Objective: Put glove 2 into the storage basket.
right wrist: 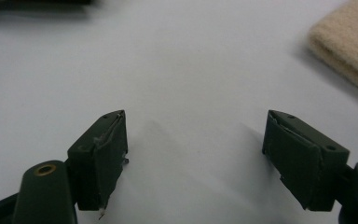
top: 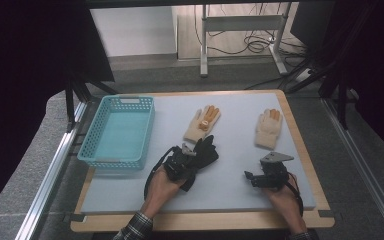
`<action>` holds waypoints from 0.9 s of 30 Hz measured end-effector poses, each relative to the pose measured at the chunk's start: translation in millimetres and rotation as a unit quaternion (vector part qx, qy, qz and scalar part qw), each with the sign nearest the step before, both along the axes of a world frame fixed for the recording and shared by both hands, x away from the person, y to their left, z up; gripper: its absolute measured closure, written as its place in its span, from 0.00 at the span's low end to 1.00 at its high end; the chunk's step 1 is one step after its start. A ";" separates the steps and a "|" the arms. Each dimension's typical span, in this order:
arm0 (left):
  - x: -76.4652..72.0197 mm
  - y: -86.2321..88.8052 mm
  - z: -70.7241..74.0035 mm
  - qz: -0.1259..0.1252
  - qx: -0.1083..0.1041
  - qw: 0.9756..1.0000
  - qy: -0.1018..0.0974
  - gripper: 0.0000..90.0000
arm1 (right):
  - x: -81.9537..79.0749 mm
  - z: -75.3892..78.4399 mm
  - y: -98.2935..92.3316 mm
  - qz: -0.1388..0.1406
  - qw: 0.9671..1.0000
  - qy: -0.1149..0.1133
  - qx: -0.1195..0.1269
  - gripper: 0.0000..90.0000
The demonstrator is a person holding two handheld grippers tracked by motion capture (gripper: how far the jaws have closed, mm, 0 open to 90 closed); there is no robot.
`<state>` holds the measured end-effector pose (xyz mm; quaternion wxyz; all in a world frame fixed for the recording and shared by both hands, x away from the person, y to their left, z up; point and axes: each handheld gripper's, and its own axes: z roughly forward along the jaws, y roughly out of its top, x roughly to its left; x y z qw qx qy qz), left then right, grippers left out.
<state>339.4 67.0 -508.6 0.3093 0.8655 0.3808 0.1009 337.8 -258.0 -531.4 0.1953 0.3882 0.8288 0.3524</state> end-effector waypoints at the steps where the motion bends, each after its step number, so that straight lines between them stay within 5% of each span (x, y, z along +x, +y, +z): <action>1: 0.8 1.1 2.3 -0.001 0.001 1.000 -0.001 0.70 | -0.1 0.0 0.0 0.000 1.000 0.000 0.000 0.24; 15: 13.9 18.4 42.9 0.023 0.003 0.999 -0.035 0.69 | -0.1 0.1 -0.1 0.000 1.000 0.000 0.000 0.24; 27: 35.7 52.9 75.3 0.056 0.004 0.997 -0.058 0.69 | -0.1 0.1 -0.1 0.000 1.000 0.001 0.000 0.24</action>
